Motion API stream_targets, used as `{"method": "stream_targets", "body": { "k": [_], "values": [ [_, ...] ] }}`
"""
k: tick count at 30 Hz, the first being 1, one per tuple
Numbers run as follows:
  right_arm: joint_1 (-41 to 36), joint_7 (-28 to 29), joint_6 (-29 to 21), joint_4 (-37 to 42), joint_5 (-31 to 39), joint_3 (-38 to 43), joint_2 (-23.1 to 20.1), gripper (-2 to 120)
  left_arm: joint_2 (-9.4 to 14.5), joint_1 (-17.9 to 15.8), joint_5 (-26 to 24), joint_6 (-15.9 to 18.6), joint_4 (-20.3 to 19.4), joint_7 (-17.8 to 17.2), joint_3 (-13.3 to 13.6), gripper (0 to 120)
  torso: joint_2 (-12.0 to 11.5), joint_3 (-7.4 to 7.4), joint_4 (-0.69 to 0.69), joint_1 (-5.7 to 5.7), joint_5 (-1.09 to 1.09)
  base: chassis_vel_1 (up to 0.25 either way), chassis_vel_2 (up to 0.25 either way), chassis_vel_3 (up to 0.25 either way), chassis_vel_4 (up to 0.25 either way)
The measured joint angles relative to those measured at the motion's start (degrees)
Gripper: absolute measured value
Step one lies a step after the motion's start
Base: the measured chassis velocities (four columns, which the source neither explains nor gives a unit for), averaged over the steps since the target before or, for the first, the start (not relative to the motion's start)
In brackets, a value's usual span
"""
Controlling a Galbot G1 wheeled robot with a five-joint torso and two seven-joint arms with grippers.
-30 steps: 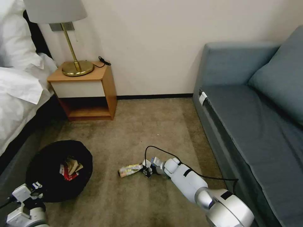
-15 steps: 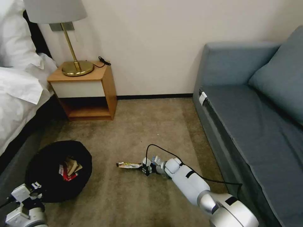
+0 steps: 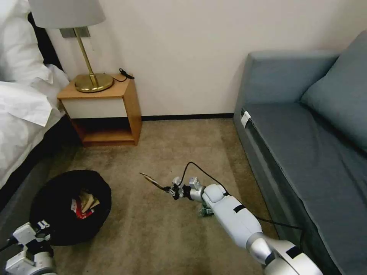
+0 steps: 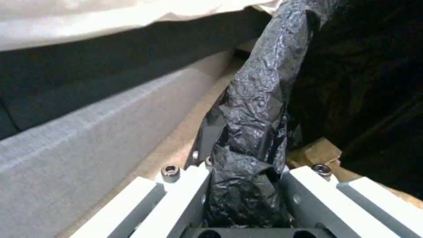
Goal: Pick up the trash bin, then pick up the garbage on the floor and place it into the trash bin.
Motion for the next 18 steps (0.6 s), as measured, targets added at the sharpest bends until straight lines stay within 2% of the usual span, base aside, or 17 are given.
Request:
{"method": "stream_targets", "body": {
  "k": [6, 8, 10, 18],
  "values": [
    [-0.9, -0.7, -1.4, 11.9, 10.9, -6.0, -1.6, 0, -1.1, -0.5, 1.0, 0.7, -0.8, -0.3, 1.9, 2, 0.0, 0.00, 0.00, 0.00, 0.00, 0.000, 0.000, 0.000, 0.000],
    [-0.9, -0.7, -1.5, 12.4, 11.3, -6.2, -1.6, 0, -1.2, -0.6, 1.1, 0.7, -0.8, -0.3, 1.9, 2, 0.0, 0.00, 0.01, 0.00, 0.00, 0.000, 0.000, 0.000, 0.000],
    [-1.2, -0.4, -3.6, 19.0, 16.2, -9.4, -2.0, 0, -1.7, -0.6, 1.5, 0.8, -0.8, -0.4, 2.6, 2, 0.0, 0.00, 0.00, 0.00, 0.00, 0.000, 0.000, 0.000, 0.000],
    [-2.6, 0.4, -7.0, 26.8, 20.8, -14.2, -1.3, 0, -2.1, 0.1, 1.7, 0.8, -2.0, -0.5, 2.8, 2, 0.0, 0.00, 0.01, 0.00, 0.00, 0.000, 0.000, 0.000, 0.000]
  ]
}}
